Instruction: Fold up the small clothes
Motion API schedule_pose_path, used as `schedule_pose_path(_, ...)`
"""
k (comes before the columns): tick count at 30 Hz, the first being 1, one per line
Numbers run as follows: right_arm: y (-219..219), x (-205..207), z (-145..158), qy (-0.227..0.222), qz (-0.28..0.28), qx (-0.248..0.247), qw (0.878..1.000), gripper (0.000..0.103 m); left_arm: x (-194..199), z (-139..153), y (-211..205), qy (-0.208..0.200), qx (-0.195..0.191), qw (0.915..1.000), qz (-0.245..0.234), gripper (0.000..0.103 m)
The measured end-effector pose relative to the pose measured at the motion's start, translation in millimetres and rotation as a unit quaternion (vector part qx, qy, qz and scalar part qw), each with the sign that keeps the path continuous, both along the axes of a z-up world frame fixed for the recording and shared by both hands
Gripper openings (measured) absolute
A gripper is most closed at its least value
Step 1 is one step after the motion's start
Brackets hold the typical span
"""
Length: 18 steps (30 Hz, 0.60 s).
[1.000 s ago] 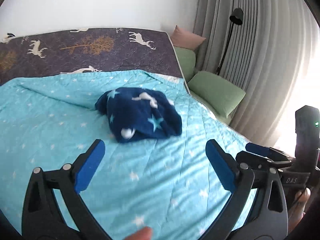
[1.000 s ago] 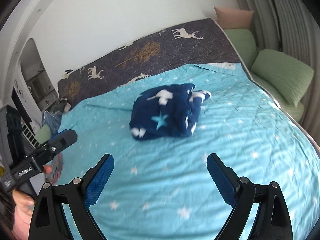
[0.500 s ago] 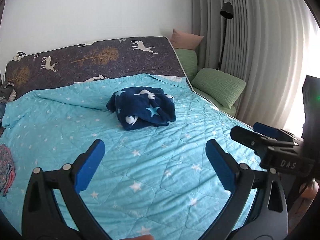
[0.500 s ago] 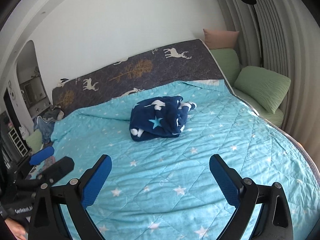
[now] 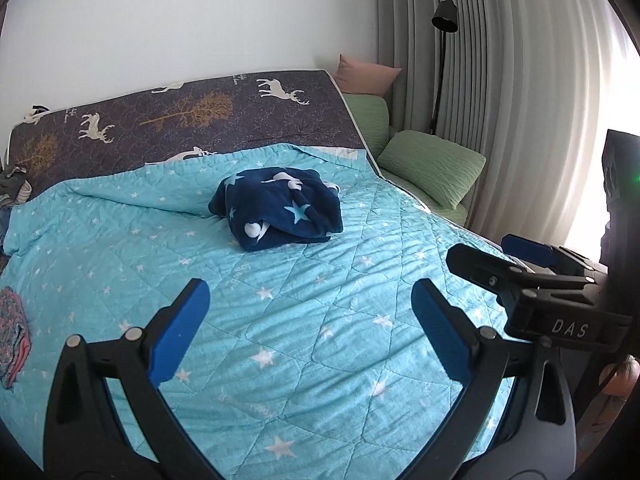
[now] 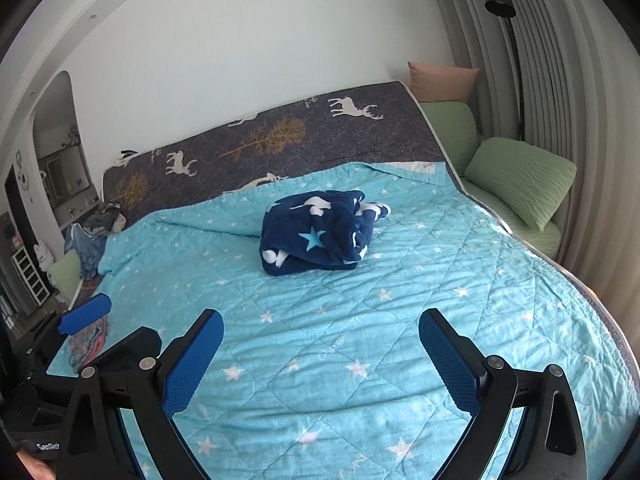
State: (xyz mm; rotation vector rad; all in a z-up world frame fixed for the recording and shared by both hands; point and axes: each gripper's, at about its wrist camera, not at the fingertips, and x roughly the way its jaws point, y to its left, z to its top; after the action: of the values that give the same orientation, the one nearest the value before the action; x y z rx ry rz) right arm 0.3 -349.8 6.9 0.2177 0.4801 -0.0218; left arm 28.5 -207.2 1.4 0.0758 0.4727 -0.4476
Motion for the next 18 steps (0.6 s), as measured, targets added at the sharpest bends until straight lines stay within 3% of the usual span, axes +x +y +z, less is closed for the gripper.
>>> schedule_pose_path(18, 7.3, -9.0, 4.2, -0.012, -0.015, -0.029, 0.999, 0.100, -8.8, 3.4, -0.1, -0.022, 0.010, 0.9996, 0.014, 0.101)
